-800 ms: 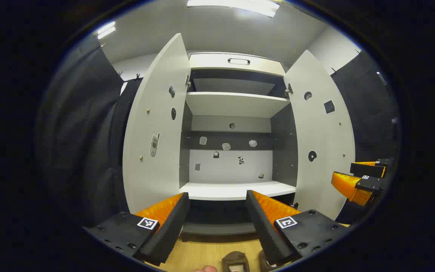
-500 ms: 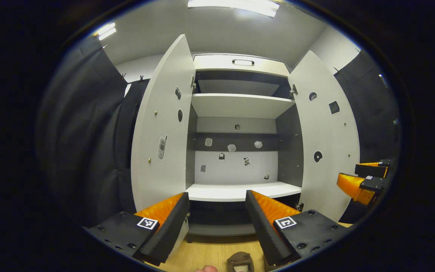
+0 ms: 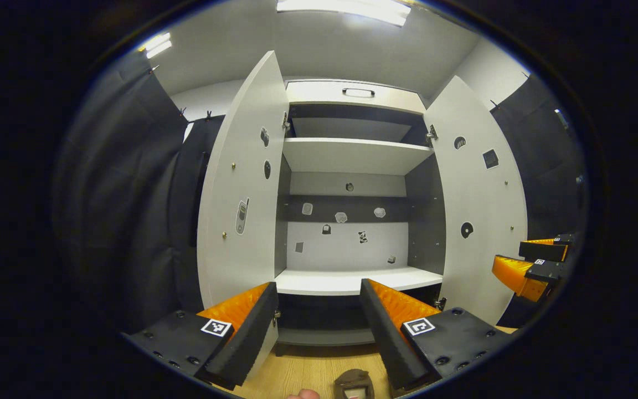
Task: Grab one shoe with the right hand and put it into the shoe cabinet, grab the other shoe with the left hand and put it into the shoe cabinet; then close the right door with the right hand and the left door with the left hand.
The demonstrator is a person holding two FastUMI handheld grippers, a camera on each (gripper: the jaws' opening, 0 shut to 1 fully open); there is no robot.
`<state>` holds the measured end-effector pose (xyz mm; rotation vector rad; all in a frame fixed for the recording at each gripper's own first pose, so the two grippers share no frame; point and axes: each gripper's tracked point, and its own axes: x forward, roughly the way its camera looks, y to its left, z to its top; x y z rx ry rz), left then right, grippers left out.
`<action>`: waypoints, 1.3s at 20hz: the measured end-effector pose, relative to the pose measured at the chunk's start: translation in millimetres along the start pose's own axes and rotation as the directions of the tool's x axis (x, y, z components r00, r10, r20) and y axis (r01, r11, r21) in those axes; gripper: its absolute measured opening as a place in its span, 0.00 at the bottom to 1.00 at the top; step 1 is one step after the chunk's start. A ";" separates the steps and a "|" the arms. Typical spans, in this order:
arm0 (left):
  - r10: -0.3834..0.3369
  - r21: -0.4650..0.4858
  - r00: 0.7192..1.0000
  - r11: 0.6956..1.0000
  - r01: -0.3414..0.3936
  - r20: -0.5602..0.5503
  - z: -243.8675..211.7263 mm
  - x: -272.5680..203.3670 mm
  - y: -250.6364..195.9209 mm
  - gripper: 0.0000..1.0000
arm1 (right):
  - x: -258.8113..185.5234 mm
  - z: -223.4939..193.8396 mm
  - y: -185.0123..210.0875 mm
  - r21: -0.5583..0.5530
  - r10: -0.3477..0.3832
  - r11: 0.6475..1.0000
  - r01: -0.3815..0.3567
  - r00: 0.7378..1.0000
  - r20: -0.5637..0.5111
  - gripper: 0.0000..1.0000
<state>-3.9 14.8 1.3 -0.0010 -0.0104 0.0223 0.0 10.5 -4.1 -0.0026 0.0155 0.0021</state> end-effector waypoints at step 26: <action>0.043 -0.016 0.999 0.999 -0.044 -0.030 -13.7 -12.9 25.5 0.96 | -43.5 -377.0 33.2 0.020 0.046 0.999 -0.047 0.687 -0.725 0.94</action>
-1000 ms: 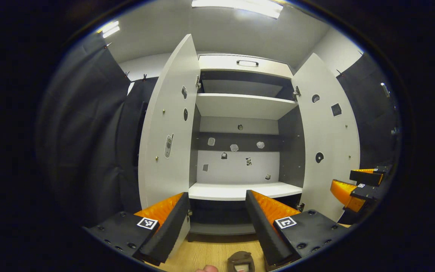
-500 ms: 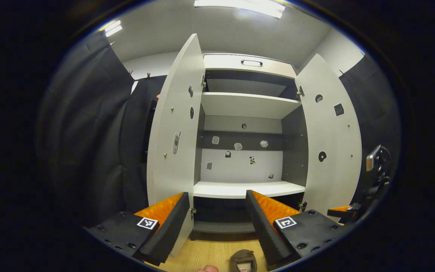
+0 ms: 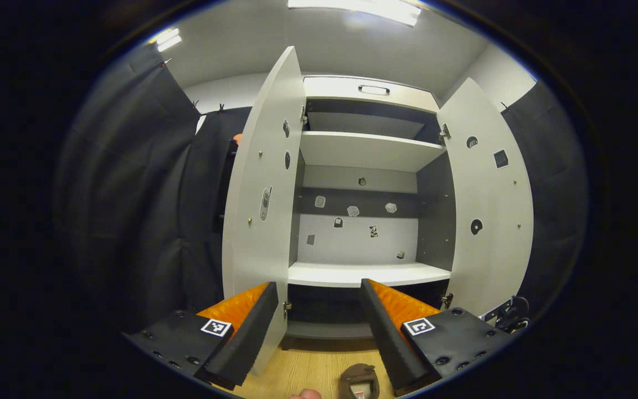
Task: Grab one shoe with the right hand and put it into the shoe cabinet, grab the other shoe with the left hand and put it into the shoe cabinet; then close the right door with the right hand and the left door with the left hand.
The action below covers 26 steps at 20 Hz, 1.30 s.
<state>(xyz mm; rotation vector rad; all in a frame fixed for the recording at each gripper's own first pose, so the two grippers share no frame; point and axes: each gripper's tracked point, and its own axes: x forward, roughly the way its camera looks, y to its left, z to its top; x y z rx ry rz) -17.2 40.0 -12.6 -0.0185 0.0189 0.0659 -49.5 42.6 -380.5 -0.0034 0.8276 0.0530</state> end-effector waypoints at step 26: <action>-0.009 -0.008 1.000 1.000 0.009 -0.006 -6.6 2.9 -5.1 0.96 | 29.6 18.2 10.0 -0.073 0.053 0.996 -0.046 0.994 0.092 0.04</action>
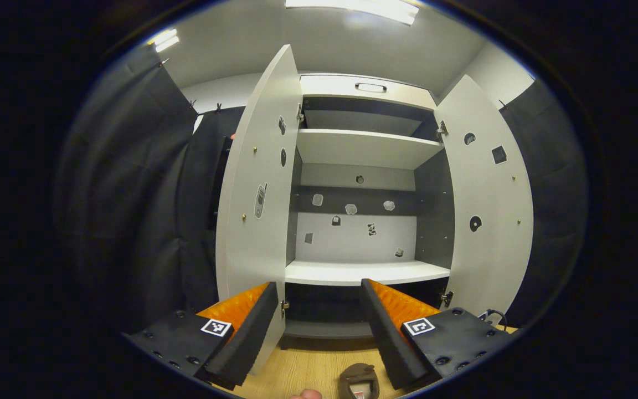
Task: Grab one shoe with the right hand and put it into the shoe cabinet, grab the other shoe with the left hand and put it into the shoe cabinet; then close the right door with the right hand and the left door with the left hand.
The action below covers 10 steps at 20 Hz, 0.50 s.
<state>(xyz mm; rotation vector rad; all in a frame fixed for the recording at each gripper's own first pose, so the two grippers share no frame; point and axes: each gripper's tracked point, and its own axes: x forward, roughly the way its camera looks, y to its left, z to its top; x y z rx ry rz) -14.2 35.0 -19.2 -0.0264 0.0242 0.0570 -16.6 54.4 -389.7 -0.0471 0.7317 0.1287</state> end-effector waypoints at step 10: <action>-0.009 -0.032 0.999 0.999 0.008 -0.033 -17.4 5.4 -0.5 0.97 | -125.4 180.2 -14.5 0.033 0.026 0.999 -0.040 0.936 0.352 0.03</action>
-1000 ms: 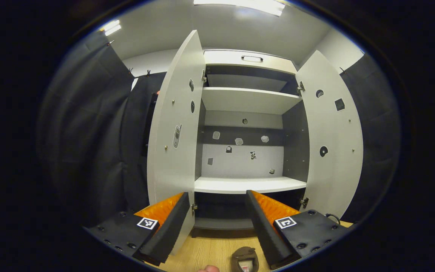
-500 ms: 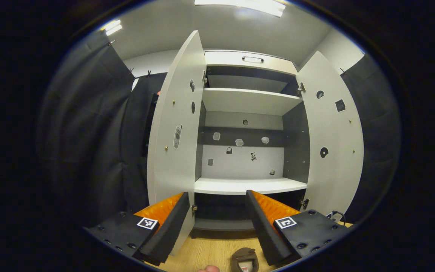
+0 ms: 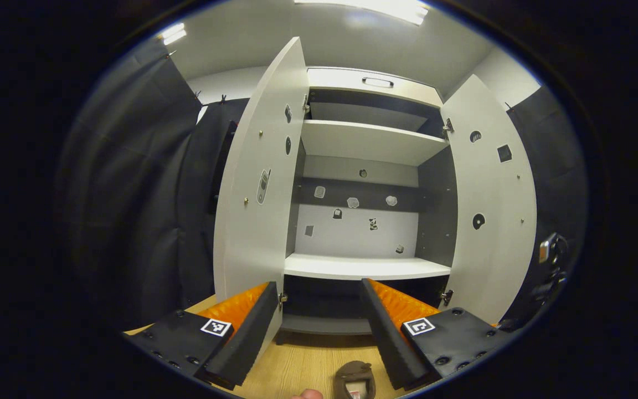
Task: Grab one shoe with the right hand and put it into the shoe cabinet, grab the other shoe with the left hand and put it into the shoe cabinet; then close the right door with the right hand and the left door with the left hand.
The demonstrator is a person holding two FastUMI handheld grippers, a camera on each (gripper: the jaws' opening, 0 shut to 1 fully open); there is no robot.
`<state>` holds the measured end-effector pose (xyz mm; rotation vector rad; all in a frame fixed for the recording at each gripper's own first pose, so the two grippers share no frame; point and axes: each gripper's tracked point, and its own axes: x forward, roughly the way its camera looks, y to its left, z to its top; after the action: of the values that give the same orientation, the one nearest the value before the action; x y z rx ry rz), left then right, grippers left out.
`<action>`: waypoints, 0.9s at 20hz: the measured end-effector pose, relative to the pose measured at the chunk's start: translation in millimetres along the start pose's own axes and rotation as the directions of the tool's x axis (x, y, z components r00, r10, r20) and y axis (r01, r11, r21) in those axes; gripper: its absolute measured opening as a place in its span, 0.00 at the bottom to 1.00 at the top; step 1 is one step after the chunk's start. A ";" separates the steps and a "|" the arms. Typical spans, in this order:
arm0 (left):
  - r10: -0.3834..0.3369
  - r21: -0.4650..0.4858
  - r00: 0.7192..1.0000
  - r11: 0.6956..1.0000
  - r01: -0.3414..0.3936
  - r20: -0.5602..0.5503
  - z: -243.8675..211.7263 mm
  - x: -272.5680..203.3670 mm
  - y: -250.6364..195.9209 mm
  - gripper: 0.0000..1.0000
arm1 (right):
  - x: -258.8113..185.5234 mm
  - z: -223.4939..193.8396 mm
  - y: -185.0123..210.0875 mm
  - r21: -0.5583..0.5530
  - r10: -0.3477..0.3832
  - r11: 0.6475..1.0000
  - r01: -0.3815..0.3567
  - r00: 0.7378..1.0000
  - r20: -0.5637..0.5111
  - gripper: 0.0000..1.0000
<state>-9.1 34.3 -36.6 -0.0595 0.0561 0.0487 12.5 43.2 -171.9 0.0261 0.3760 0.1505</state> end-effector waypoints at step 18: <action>0.029 -0.008 0.999 1.000 -0.029 -0.016 -12.5 -13.4 11.8 0.99 | 257.1 221.9 -35.7 0.152 -0.063 0.986 0.073 0.996 -0.069 0.03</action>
<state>-23.8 44.6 -49.0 -0.0674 0.0728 0.0771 335.5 47.4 -61.0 0.1619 0.4511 0.0545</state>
